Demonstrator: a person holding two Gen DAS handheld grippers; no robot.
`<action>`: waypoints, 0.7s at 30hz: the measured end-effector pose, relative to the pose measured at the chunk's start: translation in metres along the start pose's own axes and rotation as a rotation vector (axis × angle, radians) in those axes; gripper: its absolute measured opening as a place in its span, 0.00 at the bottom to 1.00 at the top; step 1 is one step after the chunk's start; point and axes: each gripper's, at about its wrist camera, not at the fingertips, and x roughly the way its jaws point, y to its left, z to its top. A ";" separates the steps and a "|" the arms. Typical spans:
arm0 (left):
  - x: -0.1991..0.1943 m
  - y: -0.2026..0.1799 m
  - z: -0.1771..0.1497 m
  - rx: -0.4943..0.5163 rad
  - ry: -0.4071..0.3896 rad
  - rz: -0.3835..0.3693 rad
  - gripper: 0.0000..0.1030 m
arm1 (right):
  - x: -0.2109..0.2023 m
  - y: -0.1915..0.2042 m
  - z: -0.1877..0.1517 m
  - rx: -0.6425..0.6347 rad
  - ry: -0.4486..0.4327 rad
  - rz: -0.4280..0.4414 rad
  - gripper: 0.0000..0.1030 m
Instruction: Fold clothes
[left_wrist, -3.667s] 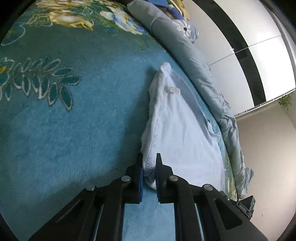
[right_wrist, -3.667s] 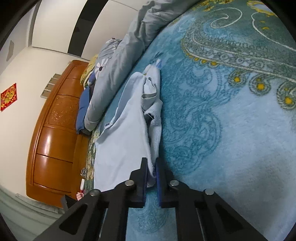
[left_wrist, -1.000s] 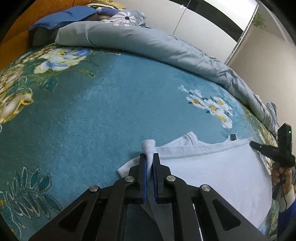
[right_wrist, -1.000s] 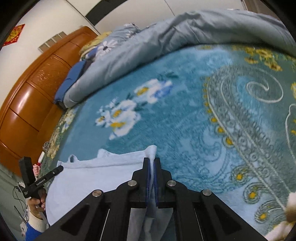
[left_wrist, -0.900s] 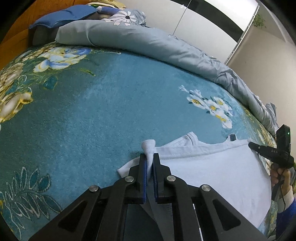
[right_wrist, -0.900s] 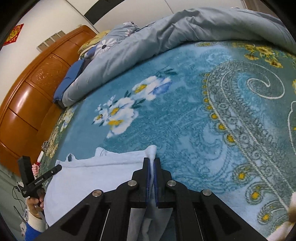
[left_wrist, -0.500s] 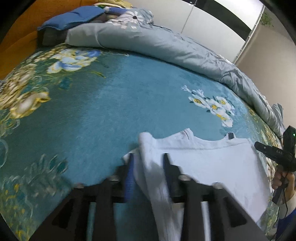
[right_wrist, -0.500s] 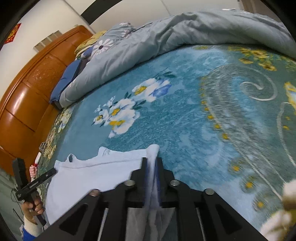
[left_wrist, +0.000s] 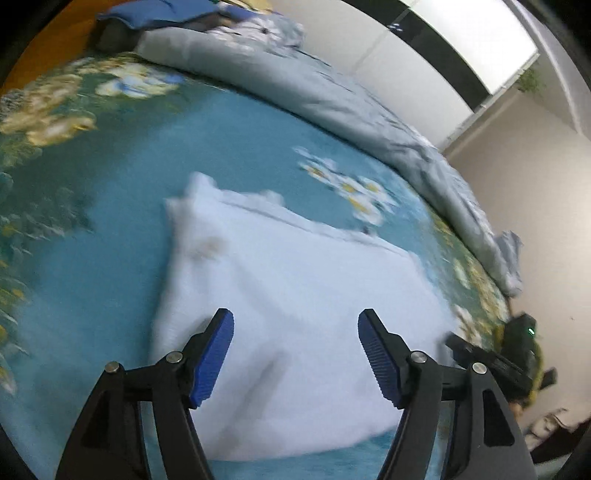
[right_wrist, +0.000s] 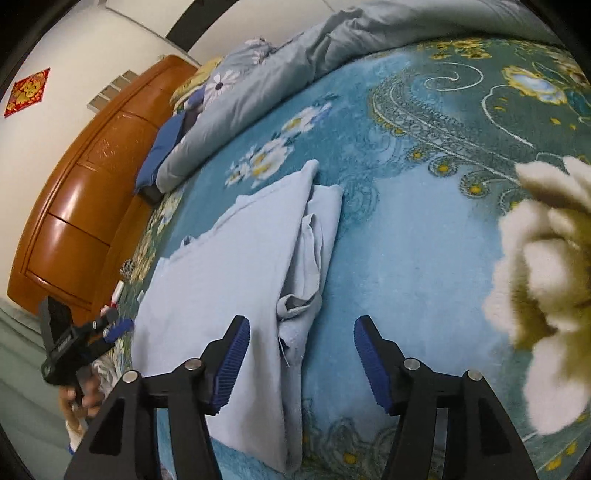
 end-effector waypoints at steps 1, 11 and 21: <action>0.007 -0.008 -0.003 0.016 0.008 -0.007 0.69 | 0.002 0.000 0.001 0.013 -0.003 0.019 0.62; 0.060 -0.053 -0.021 0.119 0.086 0.002 0.09 | 0.023 0.000 0.008 0.053 -0.009 0.114 0.54; 0.075 -0.044 -0.041 0.123 0.083 0.057 0.04 | 0.020 -0.002 0.015 0.076 -0.006 0.123 0.11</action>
